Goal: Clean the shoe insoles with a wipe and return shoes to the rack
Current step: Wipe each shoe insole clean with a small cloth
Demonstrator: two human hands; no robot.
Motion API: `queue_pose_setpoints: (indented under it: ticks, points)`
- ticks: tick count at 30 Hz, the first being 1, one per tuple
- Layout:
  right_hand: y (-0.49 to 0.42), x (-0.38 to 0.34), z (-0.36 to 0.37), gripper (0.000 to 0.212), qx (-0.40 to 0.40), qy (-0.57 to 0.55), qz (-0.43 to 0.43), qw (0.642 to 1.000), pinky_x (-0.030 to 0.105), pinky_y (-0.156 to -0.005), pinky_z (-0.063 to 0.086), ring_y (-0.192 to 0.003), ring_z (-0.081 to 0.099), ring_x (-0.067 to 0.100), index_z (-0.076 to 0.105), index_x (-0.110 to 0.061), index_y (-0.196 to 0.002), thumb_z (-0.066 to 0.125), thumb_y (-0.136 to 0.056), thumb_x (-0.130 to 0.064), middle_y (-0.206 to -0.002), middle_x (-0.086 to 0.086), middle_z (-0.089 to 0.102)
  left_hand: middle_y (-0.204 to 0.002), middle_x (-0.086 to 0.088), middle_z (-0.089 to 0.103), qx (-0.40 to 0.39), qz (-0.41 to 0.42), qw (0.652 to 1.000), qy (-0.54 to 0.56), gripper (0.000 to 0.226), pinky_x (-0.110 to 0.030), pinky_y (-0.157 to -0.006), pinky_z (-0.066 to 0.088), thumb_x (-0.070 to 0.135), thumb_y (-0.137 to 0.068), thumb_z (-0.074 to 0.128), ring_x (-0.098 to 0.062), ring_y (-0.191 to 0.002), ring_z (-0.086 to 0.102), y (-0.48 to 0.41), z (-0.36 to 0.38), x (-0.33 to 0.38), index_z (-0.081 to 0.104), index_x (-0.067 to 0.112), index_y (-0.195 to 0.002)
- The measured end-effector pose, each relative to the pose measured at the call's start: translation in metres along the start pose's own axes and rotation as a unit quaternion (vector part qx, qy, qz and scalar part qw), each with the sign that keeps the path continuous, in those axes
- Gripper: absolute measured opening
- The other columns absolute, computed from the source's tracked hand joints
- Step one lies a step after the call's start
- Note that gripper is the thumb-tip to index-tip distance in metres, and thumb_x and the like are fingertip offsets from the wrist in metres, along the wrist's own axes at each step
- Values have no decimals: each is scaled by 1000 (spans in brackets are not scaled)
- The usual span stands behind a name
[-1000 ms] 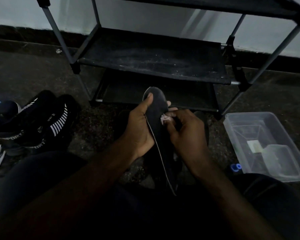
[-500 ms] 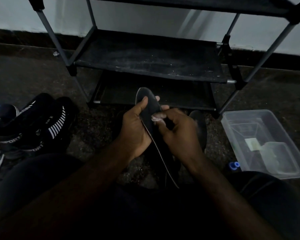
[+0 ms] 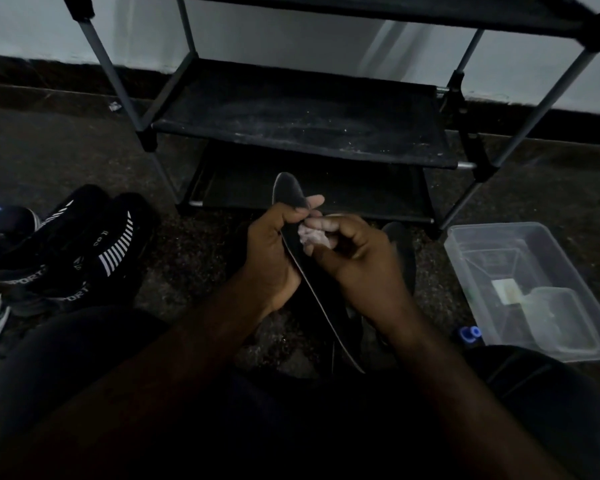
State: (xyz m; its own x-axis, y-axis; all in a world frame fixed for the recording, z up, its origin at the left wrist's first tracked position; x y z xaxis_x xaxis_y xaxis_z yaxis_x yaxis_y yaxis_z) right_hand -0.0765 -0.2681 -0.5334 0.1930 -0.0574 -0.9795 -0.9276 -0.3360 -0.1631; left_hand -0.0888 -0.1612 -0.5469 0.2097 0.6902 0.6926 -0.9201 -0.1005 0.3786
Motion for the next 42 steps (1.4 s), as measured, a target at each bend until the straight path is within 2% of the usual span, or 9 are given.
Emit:
queue_pose_setpoints:
  ticks: [5, 8, 11, 16, 22, 26, 31, 35, 42]
  points:
    - [-1, -4, -6, 24, 37, 119, -44, 991, 14, -84, 49, -93, 64, -1, 73, -13, -104, 74, -83, -2, -100, -8, 65, -119, -26, 61, -50, -7, 999, 9, 55, -46, -99, 45, 21, -66, 45, -31, -101, 62, 2, 4, -3, 55, -1, -115]
    - [-4, -1, -18, 12, 109, 219, -62, 968, 31, -85, 54, -90, 65, 6, 76, -19, -95, 71, -87, -12, -93, -7, 70, -129, -30, 56, -70, -17, 997, 17, 56, -44, -96, 49, 22, -69, 47, -29, -93, 68, 6, 11, -5, 53, -3, -119]
    - [3, -1, -9, 10, 95, 123, -3, 988, 30, -84, 56, -90, 69, 5, 76, -16, -94, 71, -88, -11, -94, -5, 74, -129, -31, 56, -61, -21, 998, 13, 59, -46, -100, 47, 27, -73, 52, -41, -118, 58, 5, 10, -7, 51, -4, -123]
    - [11, -25, 1, 12, 70, 166, -106, 978, 15, -83, 50, -92, 65, -1, 76, -14, -96, 70, -89, -8, -94, -8, 72, -127, -29, 59, -89, -30, 995, 17, 57, -49, -107, 41, 36, -77, 49, -38, -122, 56, 3, 14, -7, 50, -1, -121]
    - [4, -10, -9, 7, 132, 171, -52, 975, 22, -82, 52, -88, 64, 1, 75, -18, -92, 69, -89, -13, -90, -9, 70, -103, -20, 67, -67, -24, 997, 12, 61, -41, -95, 49, 37, -79, 46, -26, -95, 68, 4, 7, -11, 54, -2, -126]
    - [12, -26, 4, 13, 90, 189, -126, 970, 10, -81, 47, -89, 61, -7, 75, -13, -98, 68, -89, -7, -92, -10, 66, -136, -31, 50, -71, -27, 997, -19, 67, -48, -112, 36, 40, -82, 46, -40, -129, 49, 4, 7, -11, 50, 0, -135]
    - [-1, -15, -16, 4, 161, 219, -89, 958, 23, -74, 51, -82, 64, 7, 73, -13, -91, 69, -90, -15, -87, -3, 68, -122, -18, 61, -89, -26, 995, -37, 60, -36, -99, 47, 36, -87, 46, -29, -115, 58, 3, 9, -13, 49, 3, -138]
    - [11, -27, 6, 13, 87, 214, -123, 965, 11, -84, 47, -89, 64, 3, 74, -12, -98, 65, -91, -6, -94, -1, 70, -135, -29, 52, -81, -22, 994, -72, 74, -38, -105, 46, 54, -89, 44, -31, -123, 55, 4, 6, -12, 49, -4, -135]
    - [-4, -20, -17, 9, 149, 313, -119, 931, 37, -69, 54, -78, 62, 10, 72, -16, -90, 65, -93, -21, -88, 0, 67, -126, -14, 62, -85, -18, 994, -70, 81, -36, -100, 48, 67, -89, 29, -25, -116, 60, -1, 7, -18, 51, 4, -134]
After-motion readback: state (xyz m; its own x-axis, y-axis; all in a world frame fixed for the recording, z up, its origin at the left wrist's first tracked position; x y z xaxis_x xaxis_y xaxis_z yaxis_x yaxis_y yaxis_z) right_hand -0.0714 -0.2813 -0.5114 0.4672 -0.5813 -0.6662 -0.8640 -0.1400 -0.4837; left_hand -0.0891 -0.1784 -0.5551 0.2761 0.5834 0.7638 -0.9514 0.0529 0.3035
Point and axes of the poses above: each hand's wrist, its own y-axis away from the middle knuckle, its own z-axis out of the palm, x = y × z, the point moved 6 cm from there along -y, towards the middle knuckle
